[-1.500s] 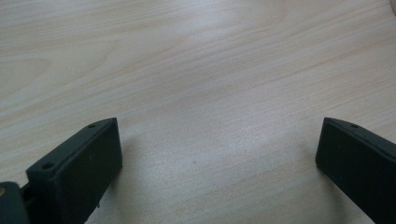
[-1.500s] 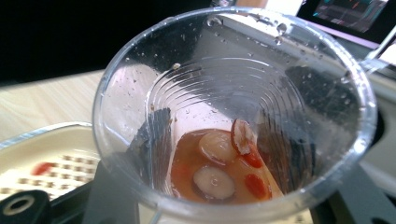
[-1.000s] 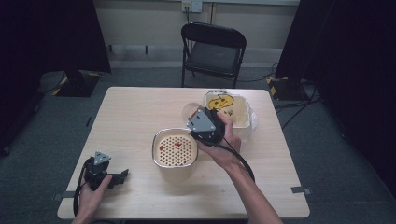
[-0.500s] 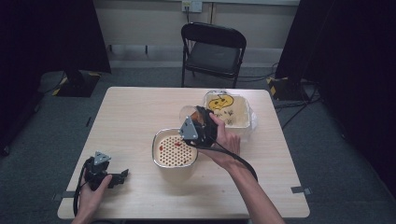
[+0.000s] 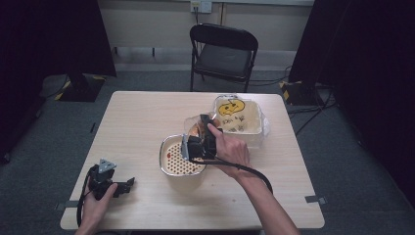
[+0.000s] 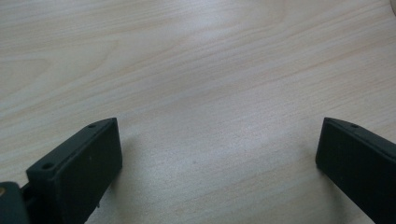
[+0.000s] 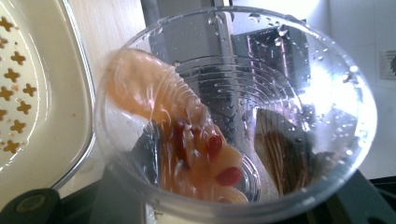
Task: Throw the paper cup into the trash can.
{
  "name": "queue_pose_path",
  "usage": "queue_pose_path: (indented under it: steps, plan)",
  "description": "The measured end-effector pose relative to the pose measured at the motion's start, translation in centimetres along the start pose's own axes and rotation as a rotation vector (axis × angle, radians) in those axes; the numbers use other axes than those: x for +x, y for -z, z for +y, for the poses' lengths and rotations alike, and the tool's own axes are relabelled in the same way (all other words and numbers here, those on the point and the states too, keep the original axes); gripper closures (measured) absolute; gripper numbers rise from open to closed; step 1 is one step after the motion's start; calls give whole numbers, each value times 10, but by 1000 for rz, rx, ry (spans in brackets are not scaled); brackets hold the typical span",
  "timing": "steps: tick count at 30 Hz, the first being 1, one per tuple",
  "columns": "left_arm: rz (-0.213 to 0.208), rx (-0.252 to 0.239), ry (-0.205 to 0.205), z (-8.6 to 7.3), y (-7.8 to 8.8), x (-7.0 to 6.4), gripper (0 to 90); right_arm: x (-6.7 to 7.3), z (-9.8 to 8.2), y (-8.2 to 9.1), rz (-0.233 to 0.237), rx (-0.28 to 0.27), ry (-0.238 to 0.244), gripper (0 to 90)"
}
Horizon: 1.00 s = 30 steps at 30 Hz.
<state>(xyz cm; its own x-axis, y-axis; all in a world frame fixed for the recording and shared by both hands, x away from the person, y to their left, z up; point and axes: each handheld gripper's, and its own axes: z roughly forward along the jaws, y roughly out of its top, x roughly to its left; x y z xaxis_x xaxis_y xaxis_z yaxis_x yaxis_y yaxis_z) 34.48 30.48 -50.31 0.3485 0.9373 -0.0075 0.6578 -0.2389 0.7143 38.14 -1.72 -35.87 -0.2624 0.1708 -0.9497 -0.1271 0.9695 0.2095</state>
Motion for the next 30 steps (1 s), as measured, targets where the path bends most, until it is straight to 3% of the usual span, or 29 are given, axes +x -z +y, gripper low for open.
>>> queue_pose_path:
  steps: [9, 13, 20, 28, 30]
  plan:
    - [0, 0, 0, 0, 0, 0, 0, 7, 7, 1, -47, 18, 134, 491]
    - [0, 0, 1, 0, 0, 0, 0, 12, 8, 1, -97, 37, 238, 492]
    - [0, 0, 0, 0, 0, 0, 0, 14, 7, 0, -137, 57, 317, 493]
    - [0, 0, 1, 0, 0, 0, 0, 13, 12, 2, -189, 54, 454, 494]
    - [0, 0, 0, 0, 0, 0, 0, 15, 12, 3, -199, 67, 469, 495]
